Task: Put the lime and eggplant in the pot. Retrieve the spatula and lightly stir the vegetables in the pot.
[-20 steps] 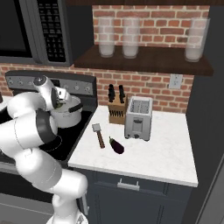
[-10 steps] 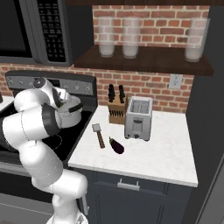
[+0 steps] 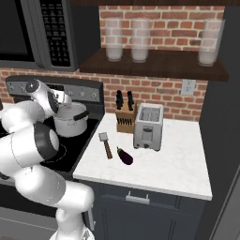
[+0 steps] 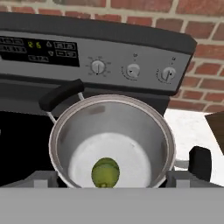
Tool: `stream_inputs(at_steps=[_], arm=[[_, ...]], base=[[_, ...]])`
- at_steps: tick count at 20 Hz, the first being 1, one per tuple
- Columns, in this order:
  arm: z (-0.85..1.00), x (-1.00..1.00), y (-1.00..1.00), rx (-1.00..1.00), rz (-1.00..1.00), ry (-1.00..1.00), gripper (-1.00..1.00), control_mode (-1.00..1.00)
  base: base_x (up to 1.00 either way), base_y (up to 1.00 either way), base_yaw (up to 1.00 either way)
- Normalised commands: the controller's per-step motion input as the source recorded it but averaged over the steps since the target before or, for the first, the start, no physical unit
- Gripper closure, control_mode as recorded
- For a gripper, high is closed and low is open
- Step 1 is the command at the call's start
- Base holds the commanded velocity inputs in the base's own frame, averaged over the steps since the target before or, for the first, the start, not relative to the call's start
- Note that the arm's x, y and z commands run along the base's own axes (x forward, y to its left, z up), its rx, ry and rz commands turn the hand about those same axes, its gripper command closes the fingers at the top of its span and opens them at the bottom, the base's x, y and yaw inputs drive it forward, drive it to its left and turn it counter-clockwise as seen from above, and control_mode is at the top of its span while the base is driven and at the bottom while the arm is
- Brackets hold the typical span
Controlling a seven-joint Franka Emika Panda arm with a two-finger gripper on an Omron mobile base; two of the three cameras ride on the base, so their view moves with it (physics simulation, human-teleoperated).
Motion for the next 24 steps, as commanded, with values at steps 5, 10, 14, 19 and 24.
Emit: stream_inputs(at_steps=[5, 10, 14, 19, 24], arm=[[0.56, -0.9, -0.31, 0.02, 0.0, -0.07, -1.0, -1.0], [0.18, -1.0, -0.75, 0.09, 0.0, 0.0, -1.0, -1.0], [0.0, -1.0, -1.0, 0.1, -0.03, 0.0, -1.0, -1.0], [-0.09, -1.0, -1.0, 0.06, -0.07, 0.01, -1.0, -1.0], [-0.17, -0.83, -1.0, 0.01, -0.06, 0.04, -1.0, -1.0]], base=[[0.0, 0.0, 0.0], [0.0, 0.0, 0.0], [0.0, 0.0, 0.0], [0.0, 0.0, 0.0], [0.0, 0.0, 0.0]])
